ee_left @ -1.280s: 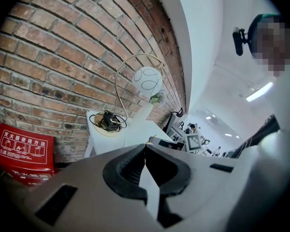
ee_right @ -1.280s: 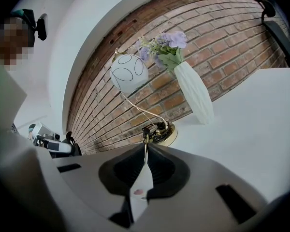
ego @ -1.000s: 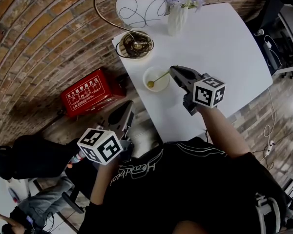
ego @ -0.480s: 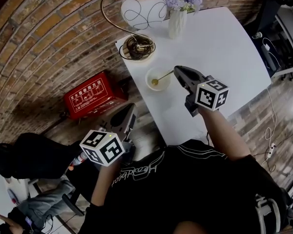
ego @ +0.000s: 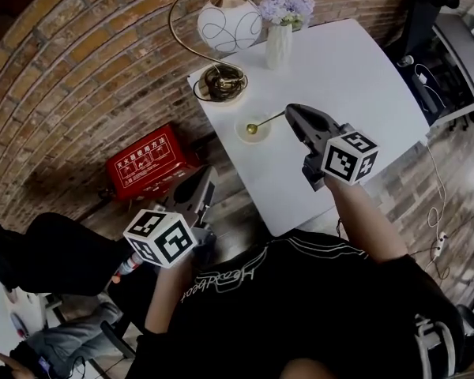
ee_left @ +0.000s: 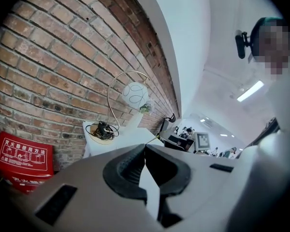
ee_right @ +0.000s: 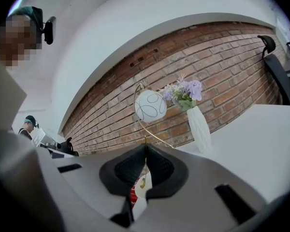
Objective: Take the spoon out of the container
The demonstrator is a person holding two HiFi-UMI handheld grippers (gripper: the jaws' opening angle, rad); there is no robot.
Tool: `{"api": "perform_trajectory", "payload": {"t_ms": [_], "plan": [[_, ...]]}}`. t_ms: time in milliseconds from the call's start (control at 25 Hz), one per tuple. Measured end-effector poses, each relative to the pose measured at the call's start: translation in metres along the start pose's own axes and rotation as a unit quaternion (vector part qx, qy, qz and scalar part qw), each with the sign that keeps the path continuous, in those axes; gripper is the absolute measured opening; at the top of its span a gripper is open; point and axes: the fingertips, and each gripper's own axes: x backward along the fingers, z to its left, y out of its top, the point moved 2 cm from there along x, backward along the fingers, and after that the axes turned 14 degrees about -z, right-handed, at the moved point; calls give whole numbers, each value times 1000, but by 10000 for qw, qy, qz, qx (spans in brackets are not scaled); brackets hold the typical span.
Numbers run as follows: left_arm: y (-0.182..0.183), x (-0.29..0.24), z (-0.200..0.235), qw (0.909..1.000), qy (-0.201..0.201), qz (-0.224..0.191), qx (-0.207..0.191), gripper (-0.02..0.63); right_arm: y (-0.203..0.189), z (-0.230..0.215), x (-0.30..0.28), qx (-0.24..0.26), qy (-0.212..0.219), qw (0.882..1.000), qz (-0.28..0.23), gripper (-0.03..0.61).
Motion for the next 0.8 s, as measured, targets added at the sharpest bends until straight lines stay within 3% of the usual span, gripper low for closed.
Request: {"api": "perform_trajectory", "payload": {"t_ms": [400,800], "plan": [[13,29,-34,9991,-296,-214,-224,5,26,59,52,167,253,9990,-314,0],[10,59,-60,9965,-430,-282,-662,5,27,117,104,301,459,9973,-486,0]]}}
